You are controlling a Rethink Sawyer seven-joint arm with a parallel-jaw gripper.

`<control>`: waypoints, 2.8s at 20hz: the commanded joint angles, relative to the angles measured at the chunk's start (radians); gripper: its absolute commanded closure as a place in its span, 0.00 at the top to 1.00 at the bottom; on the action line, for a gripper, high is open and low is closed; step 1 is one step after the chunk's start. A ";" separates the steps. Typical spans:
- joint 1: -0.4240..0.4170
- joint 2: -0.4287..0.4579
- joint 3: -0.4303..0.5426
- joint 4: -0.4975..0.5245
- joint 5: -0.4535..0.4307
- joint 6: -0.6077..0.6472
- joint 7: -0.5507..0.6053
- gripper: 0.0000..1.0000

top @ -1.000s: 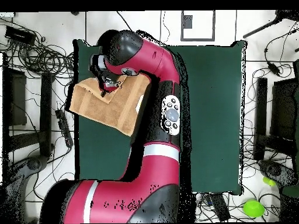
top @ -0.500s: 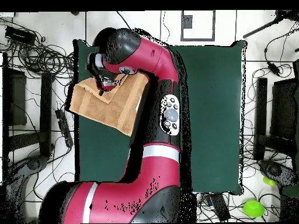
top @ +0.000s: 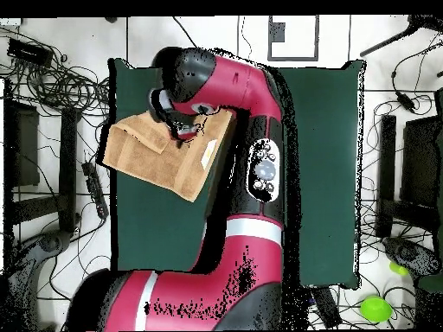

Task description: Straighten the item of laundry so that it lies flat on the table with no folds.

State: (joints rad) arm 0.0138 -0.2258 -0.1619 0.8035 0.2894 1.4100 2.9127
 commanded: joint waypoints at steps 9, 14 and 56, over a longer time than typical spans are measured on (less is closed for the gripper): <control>-0.098 0.059 0.116 0.110 -0.330 0.001 -0.487 1.00; -0.137 0.055 0.207 0.150 -0.220 0.044 -0.403 1.00; -0.149 0.135 0.367 0.292 -0.101 -0.261 -0.213 1.00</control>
State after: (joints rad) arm -0.1478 -0.1431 0.0424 0.9636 0.1044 1.2458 2.7077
